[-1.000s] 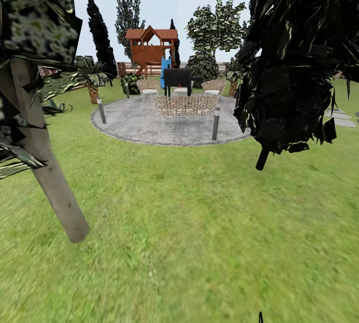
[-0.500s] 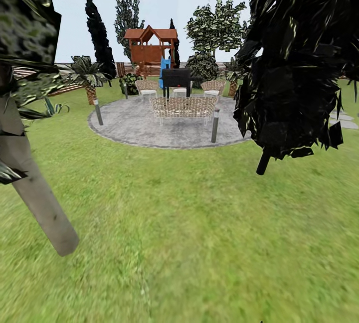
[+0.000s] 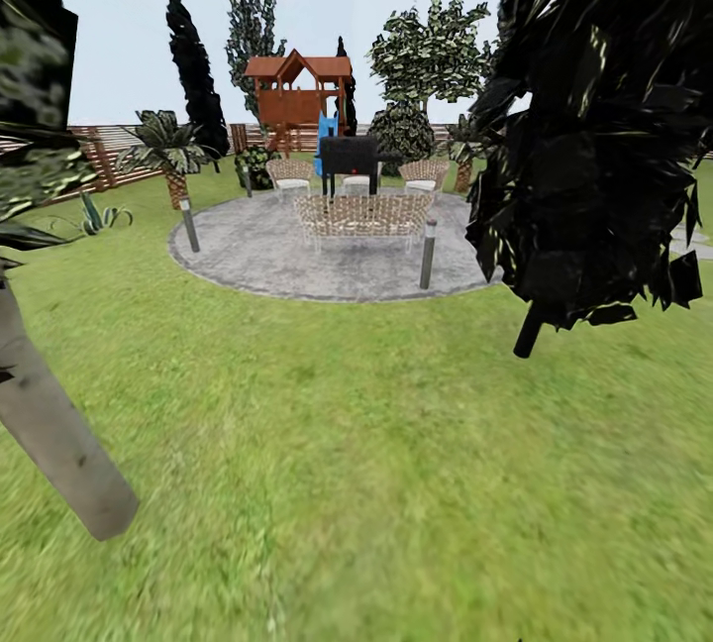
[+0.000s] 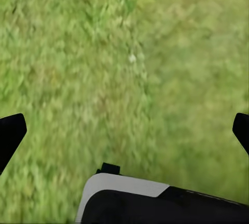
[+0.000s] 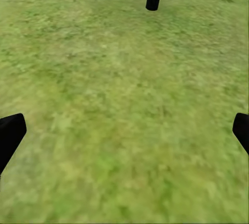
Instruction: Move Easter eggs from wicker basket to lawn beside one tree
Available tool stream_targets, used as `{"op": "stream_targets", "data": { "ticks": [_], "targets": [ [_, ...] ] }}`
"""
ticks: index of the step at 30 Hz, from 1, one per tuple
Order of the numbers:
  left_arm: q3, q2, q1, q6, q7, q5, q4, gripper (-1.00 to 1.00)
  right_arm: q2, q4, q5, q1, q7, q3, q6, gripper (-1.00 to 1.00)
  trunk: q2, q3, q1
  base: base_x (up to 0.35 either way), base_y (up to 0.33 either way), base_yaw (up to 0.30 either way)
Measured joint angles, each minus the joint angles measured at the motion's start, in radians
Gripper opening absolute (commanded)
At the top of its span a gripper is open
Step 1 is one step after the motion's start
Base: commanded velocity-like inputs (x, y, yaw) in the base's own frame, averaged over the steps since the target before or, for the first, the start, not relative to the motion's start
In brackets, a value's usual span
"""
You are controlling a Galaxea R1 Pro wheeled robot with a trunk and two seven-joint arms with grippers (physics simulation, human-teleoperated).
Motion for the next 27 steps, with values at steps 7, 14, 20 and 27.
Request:
{"op": "stream_targets", "data": {
  "ticks": [7,14,20,27],
  "targets": [
    [0.000,0.000,0.000,0.012,0.000,0.001,0.000,1.00,-0.003,-0.032,-0.005,-0.001,0.003,-0.003,0.141,1.00,0.000,0.000,0.000,0.327,0.000,0.000],
    [0.000,0.000,-0.001,0.014,0.001,0.001,0.000,1.00,-0.005,-0.061,-0.004,-0.001,0.006,-0.005,0.198,1.00,0.000,0.000,0.000,0.327,0.000,0.000],
    [0.000,0.000,0.000,0.014,0.001,0.001,0.001,1.00,-0.005,-0.063,-0.006,-0.001,0.005,-0.006,0.200,1.00,0.000,0.000,0.000,0.327,0.000,0.000],
    [0.000,0.000,0.000,0.014,0.001,0.001,0.001,1.00,-0.005,-0.063,-0.006,-0.001,0.005,-0.006,0.199,1.00,0.000,0.000,0.000,0.327,0.000,0.000]
  ]
}}
